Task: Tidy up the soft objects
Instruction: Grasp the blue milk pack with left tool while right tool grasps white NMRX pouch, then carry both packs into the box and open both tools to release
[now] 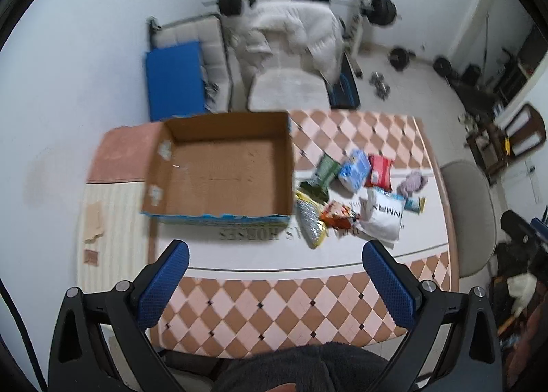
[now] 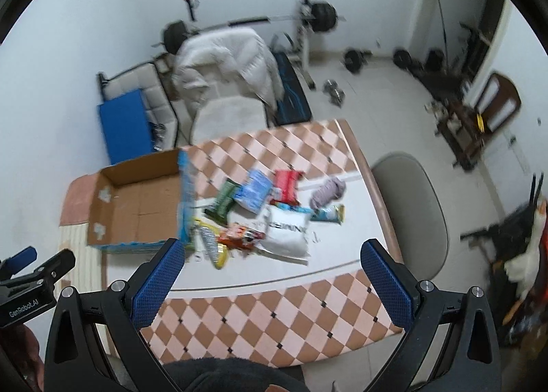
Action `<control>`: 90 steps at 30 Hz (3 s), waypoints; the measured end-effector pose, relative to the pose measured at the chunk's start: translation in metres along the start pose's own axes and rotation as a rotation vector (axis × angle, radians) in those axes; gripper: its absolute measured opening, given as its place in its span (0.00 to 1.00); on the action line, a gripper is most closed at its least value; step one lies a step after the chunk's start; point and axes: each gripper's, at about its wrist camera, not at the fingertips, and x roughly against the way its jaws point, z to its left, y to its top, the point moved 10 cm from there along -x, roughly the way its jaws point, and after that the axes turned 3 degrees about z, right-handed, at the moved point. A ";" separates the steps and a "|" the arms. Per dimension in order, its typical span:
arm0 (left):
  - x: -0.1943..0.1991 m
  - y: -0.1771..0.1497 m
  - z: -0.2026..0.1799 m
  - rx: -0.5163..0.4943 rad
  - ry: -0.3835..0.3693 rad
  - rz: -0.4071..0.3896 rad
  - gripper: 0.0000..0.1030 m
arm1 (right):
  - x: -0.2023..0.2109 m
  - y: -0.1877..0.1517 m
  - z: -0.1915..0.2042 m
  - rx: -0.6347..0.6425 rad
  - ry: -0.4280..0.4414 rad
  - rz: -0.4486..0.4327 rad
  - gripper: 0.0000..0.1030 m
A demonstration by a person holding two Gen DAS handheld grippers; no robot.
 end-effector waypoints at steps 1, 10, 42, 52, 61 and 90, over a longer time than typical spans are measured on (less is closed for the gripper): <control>-0.015 0.003 -0.005 -0.012 0.009 0.022 1.00 | -0.015 0.002 -0.007 -0.012 0.000 0.020 1.00; -0.174 0.012 -0.060 -0.091 0.022 0.305 0.91 | -0.260 -0.019 -0.055 -0.072 -0.009 0.408 1.00; -0.389 0.090 -0.191 -0.543 0.221 0.473 0.46 | -0.424 -0.090 -0.104 -0.208 -0.001 0.731 0.83; -0.322 0.099 -0.167 -0.286 -0.037 0.462 0.39 | -0.400 -0.085 -0.105 -0.246 0.062 0.677 0.68; -0.231 0.113 -0.112 -0.095 -0.234 0.383 0.39 | -0.322 -0.043 -0.068 -0.156 0.177 0.554 0.67; -0.340 0.139 0.189 0.153 -0.289 0.506 0.41 | -0.416 0.023 0.349 0.340 0.182 0.561 0.68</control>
